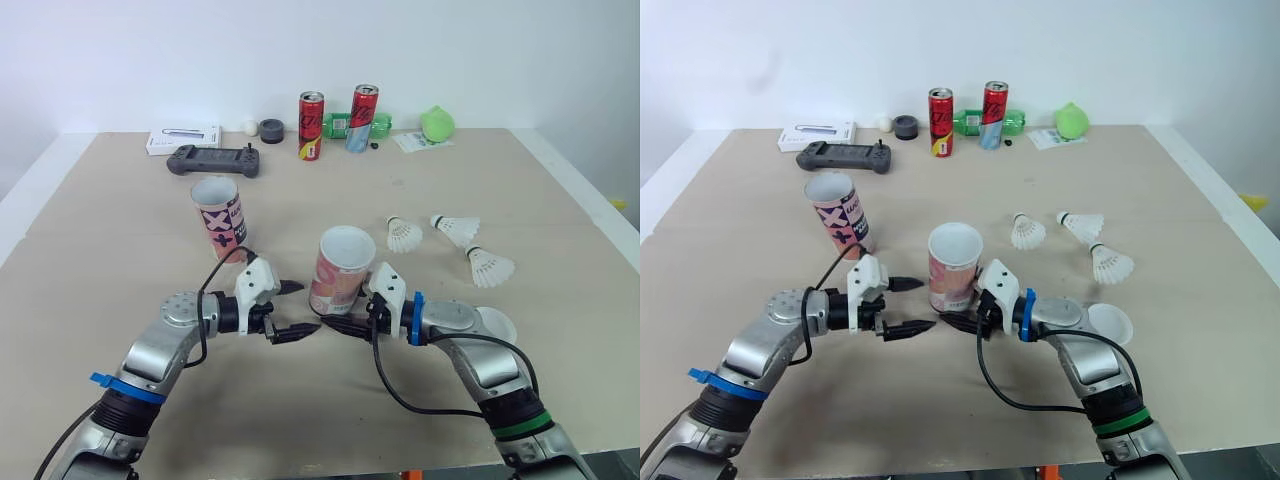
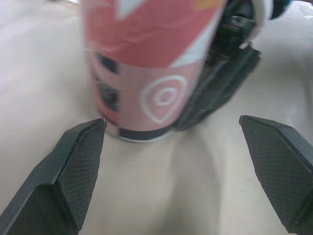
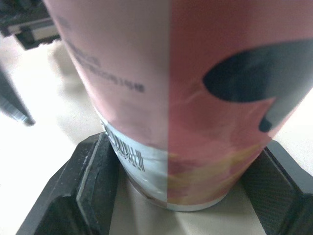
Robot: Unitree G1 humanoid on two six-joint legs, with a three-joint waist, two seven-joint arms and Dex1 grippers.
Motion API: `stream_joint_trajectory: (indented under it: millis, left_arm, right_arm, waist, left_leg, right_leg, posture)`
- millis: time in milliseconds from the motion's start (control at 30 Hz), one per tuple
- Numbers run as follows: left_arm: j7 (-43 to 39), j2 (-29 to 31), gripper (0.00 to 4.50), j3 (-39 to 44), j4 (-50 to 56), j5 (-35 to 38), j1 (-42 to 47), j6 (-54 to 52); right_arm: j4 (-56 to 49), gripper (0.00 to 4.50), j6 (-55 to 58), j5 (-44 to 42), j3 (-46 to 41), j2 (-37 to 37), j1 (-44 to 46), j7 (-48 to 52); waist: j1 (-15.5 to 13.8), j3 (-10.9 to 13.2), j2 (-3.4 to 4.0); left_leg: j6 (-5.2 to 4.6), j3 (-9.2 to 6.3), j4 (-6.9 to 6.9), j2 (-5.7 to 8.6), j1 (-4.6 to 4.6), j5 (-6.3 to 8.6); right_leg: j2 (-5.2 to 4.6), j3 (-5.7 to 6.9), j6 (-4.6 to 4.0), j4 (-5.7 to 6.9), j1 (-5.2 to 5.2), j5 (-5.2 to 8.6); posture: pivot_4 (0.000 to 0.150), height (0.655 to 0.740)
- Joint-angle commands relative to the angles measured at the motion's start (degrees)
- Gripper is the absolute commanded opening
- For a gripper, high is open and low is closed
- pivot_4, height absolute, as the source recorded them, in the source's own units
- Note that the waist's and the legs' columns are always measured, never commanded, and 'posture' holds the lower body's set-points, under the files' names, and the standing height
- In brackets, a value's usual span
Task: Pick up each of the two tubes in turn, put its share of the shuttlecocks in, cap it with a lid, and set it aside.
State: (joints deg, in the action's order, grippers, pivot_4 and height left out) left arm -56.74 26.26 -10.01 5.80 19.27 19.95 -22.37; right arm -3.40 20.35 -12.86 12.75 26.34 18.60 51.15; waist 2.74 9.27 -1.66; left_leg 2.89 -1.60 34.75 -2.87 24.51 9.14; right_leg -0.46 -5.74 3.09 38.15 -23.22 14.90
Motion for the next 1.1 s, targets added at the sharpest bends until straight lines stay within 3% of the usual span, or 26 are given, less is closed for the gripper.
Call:
stream_joint_trajectory:
  millis: [33, 133, 333, 667, 867, 1100]
  left_arm:
    - [-0.4, 1.1, 4.5, 3.9, 3.6, 3.6, 1.8, -0.7]
    - [0.2, 1.0, 4.5, 4.8, 5.4, 5.7, 3.2, -3.0]
    - [1.6, -4.4, 4.5, 0.8, 6.7, 7.9, 8.0, -6.2]
    - [4.4, -16.4, 4.5, -9.2, 0.8, 1.9, 9.9, 0.0]
    - [5.9, -20.1, 4.5, -10.1, -1.3, 0.5, 10.6, 2.8]
    - [8.9, -22.4, 4.5, -10.0, -2.9, -1.9, 11.2, 5.6]
  right_arm:
    - [-6.0, 3.77, 1.7, -3.4, -3.2, 1.2, -1.2, 0.5]
    - [-11.2, 3.77, 4.9, -7.2, -8.4, 2.4, -2.6, -1.4]
    - [-17.5, 3.77, 11.8, -14.9, -32.6, 5.7, -3.6, -13.4]
    - [-3.9, 3.77, 13.6, -10.8, -54.6, 11.4, -8.8, -29.1]
    - [11.2, 3.77, 10.7, -8.9, -57.2, 13.0, -8.7, -33.0]
    - [19.2, 3.77, 9.4, -7.3, -53.7, 13.1, -8.5, -33.2]
  waist:
    - [0.0, 0.0, 0.0]
    - [0.0, 0.0, 0.0]
    - [-0.7, 0.0, 0.03]
    - [-0.8, -0.1, 0.18]
    - [0.1, -0.1, 0.2]
    - [0.2, -0.1, 0.53]
  left_leg:
    - [0.0, 0.0, 0.0, 0.0, 0.01, 0.0]
    - [0.0, 0.0, 0.0, 0.0, 0.06, 0.0]
    - [0.0, -0.03, 0.06, 0.01, 0.08, 0.0]
    - [-0.04, 0.03, 0.24, 0.12, 0.14, 0.01]
    - [-0.16, 0.2, 0.24, 0.16, 0.01, -0.06]
    - [-0.21, 0.51, 0.24, 0.22, -0.17, -0.09]
  right_leg:
    - [0.0, 0.0, 0.0, 0.0, 0.0, 0.0]
    - [0.0, -0.01, 0.02, -0.01, -0.02, 0.02]
    - [-0.01, 0.01, 0.05, -0.01, 0.0, 0.0]
    - [0.0, -0.24, 0.16, -0.03, 0.03, -0.03]
    - [0.0, -0.48, 0.16, -0.03, 0.08, -0.11]
    - [0.0, -0.87, 0.15, -0.03, 0.1, -0.14]
  posture:
    - [0.15, 0.74]
    - [0.15, 0.74]
    - [0.15, 0.74]
    - [0.15, 0.74]
    - [0.15, 0.74]
    - [0.15, 0.74]
